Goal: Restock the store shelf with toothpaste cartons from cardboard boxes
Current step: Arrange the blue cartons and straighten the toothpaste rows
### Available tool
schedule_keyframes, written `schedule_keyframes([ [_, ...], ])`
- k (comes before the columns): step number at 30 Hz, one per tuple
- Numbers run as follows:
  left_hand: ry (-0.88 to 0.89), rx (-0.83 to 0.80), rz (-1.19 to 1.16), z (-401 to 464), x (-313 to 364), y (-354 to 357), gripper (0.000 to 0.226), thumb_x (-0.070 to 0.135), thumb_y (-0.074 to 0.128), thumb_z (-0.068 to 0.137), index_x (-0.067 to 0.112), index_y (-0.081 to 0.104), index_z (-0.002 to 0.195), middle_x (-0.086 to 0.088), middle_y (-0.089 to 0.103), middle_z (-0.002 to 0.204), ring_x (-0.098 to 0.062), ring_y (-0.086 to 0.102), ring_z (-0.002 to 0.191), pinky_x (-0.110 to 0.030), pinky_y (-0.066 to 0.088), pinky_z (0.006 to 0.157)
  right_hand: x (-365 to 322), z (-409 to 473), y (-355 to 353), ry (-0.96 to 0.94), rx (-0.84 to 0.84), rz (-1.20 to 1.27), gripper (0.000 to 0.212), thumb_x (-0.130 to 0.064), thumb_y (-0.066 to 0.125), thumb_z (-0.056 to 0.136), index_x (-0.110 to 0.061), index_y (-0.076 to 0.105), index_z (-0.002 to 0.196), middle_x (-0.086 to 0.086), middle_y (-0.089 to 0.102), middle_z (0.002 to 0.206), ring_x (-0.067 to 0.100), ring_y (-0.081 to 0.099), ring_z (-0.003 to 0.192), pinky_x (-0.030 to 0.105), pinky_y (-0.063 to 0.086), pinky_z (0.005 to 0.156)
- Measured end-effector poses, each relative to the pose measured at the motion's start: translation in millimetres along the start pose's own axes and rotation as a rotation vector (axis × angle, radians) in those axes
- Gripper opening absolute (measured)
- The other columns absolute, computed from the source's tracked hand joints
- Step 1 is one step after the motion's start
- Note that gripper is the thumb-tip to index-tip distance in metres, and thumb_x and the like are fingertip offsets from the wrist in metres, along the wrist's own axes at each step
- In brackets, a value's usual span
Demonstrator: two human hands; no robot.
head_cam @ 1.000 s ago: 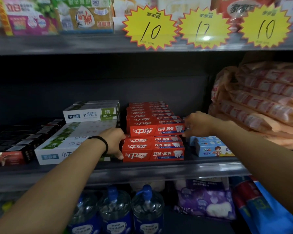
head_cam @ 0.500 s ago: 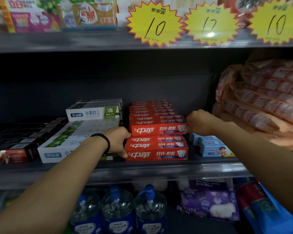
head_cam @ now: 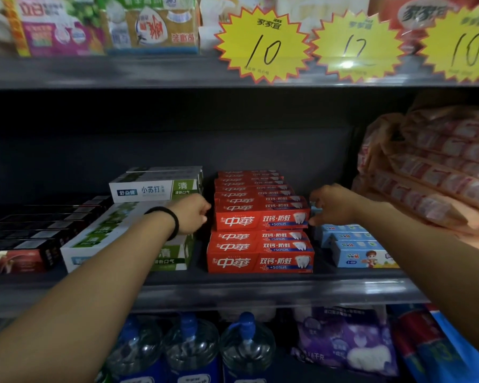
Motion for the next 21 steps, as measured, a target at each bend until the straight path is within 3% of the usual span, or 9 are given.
schedule_keyframes([
  [2,-0.025,0.037,0.031,11,2,1,0.017,0.003,0.048,0.091,0.012,0.062,0.091,-0.008,0.063,0.104,-0.025,0.060,0.102,-0.037,0.051,0.089,-1,5,1,-0.006,-0.018,0.028,0.044,-0.027,0.075,0.081,-0.012,0.061,0.119,0.004,0.064,0.115,0.019,0.060,0.103,0.031,0.050,0.086],
  [7,-0.095,0.009,-0.032,26,3,11,0.019,0.005,0.046,0.091,0.012,0.054,0.107,-0.002,0.054,0.099,-0.016,0.052,0.090,-0.027,0.043,0.072,-5,14,4,-0.003,-0.085,0.061,0.038,-0.022,0.076,0.080,-0.012,0.061,0.114,0.002,0.067,0.110,0.016,0.062,0.096,0.030,0.052,0.086],
  [10,-0.117,0.008,-0.093,34,-2,11,0.029,0.008,0.049,0.091,0.012,0.052,0.120,-0.005,0.056,0.112,-0.019,0.054,0.100,-0.031,0.047,0.079,-6,19,2,0.010,-0.089,0.045,0.037,-0.023,0.077,0.079,-0.012,0.062,0.111,0.002,0.068,0.106,0.016,0.063,0.093,0.028,0.051,0.082],
  [16,-0.028,-0.006,-0.166,41,3,15,0.013,0.017,0.057,0.092,0.016,0.061,0.104,-0.002,0.063,0.105,-0.015,0.058,0.094,-0.028,0.048,0.081,-12,22,4,-0.038,-0.105,0.031,0.036,-0.028,0.077,0.079,-0.015,0.062,0.109,0.000,0.067,0.105,0.013,0.062,0.090,0.026,0.049,0.080],
  [21,-0.079,-0.003,-0.132,43,1,10,0.041,0.004,0.054,0.091,0.011,0.050,0.131,-0.008,0.055,0.129,-0.022,0.053,0.117,-0.031,0.046,0.096,-1,27,-7,0.017,-0.230,0.012,0.055,-0.024,0.080,0.075,-0.015,0.056,0.124,0.000,0.066,0.114,0.017,0.062,0.103,0.032,0.050,0.092],
])
Point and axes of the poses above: each hand's wrist, its own z-axis towards the middle knuckle, its own y-axis out of the palm, x = y × z, the point moved 3 cm from there along z, towards the middle knuckle
